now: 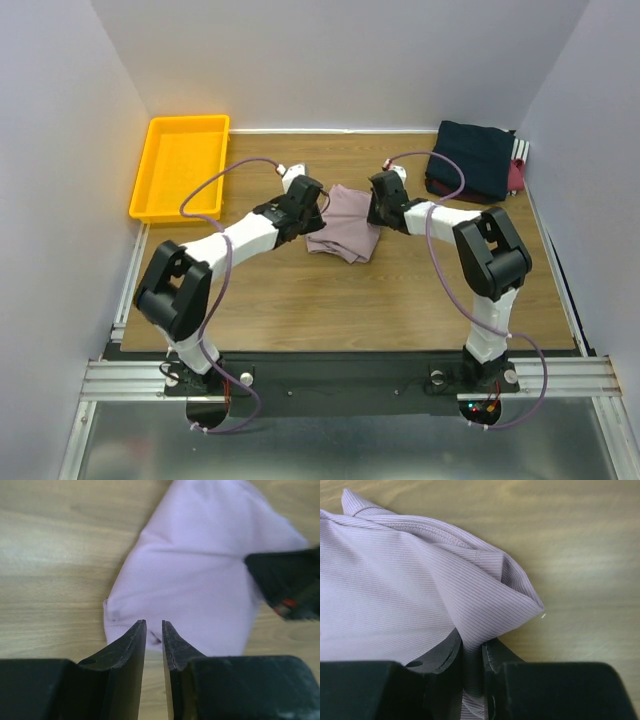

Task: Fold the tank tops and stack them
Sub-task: Neatly place the folded tank top to the corner

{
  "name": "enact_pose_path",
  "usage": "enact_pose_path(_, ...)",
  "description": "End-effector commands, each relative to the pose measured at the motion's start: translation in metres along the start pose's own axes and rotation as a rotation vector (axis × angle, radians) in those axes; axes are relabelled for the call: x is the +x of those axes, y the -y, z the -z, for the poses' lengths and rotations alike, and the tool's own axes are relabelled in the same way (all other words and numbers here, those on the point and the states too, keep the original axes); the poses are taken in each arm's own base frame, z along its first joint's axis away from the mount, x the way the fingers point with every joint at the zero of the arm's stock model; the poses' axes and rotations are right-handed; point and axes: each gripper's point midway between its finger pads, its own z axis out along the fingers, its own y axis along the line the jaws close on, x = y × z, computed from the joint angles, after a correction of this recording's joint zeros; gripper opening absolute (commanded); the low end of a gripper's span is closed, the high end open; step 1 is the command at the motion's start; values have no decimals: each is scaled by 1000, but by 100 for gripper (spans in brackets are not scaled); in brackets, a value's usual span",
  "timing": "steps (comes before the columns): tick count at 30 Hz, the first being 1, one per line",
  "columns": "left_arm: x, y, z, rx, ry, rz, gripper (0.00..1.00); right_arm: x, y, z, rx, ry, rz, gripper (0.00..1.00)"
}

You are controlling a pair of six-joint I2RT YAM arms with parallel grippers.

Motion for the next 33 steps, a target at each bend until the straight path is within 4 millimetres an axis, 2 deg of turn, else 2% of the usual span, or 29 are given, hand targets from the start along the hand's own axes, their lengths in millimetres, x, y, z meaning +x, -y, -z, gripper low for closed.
enact_pose_path(1, -69, 32, 66, 131, 130, -26, 32, -26, 50, -7, 229, -12, 239, 1)
enact_pose_path(2, -71, 34, 72, 145, 127, -50, 32, -47, 51, -9, 241, 16, 279, 0)
enact_pose_path(3, -74, 34, 77, 151, 131, -55, 32, -59, 55, -10, 266, 35, 299, 0)
enact_pose_path(5, -84, 33, 89, 167, 150, -66, 32, -73, 72, -19, 342, 37, 342, 0)
enact_pose_path(6, -84, 33, 91, 176, 144, -81, 32, -101, 67, -21, 348, 80, 372, 1)
enact_pose_path(7, -86, 33, 96, 186, 147, -87, 32, -112, 78, -22, 392, 87, 387, 0)
enact_pose_path(8, -87, 32, 97, 189, 145, -91, 32, -126, 80, -24, 410, 103, 401, 0)
enact_pose_path(9, -86, 32, 98, 198, 136, -95, 32, -125, 87, -35, 440, 90, 430, 0)
enact_pose_path(10, -84, 31, 99, 207, 128, -106, 32, -154, 90, -31, 477, 129, 463, 0)
enact_pose_path(12, -83, 29, 98, 213, 121, -118, 32, -163, 101, -42, 525, 117, 516, 0)
enact_pose_path(13, -83, 28, 97, 214, 119, -134, 32, -189, 101, -38, 545, 162, 505, 0)
enact_pose_path(16, -86, 22, 93, 200, 117, -153, 31, -208, 109, -47, 587, 174, 556, 0)
enact_pose_path(17, -86, 19, 90, 194, 112, -162, 31, -231, 107, -39, 609, 222, 549, 1)
enact_pose_path(19, -88, 14, 86, 190, 106, -162, 31, -237, 110, -45, 641, 215, 601, 1)
enact_pose_path(20, -85, 12, 82, 188, 93, -161, 31, -255, 104, -38, 652, 257, 593, 1)
enact_pose_path(22, -84, 11, 79, 202, 80, -162, 30, -263, 104, -39, 669, 267, 615, 1)
enact_pose_path(24, -81, 10, 76, 209, 65, -162, 30, -282, 98, -31, 685, 311, 613, 1)
enact_pose_path(26, -78, 7, 71, 214, 47, -160, 29, -286, 104, -35, 712, 307, 639, 1)
enact_pose_path(27, -77, 6, 70, 217, 40, -159, 29, -298, 100, -30, 713, 338, 631, 1)
enact_pose_path(33, -72, 4, 64, 231, 12, -158, 28, -321, 112, -24, 726, 382, 623, 1)
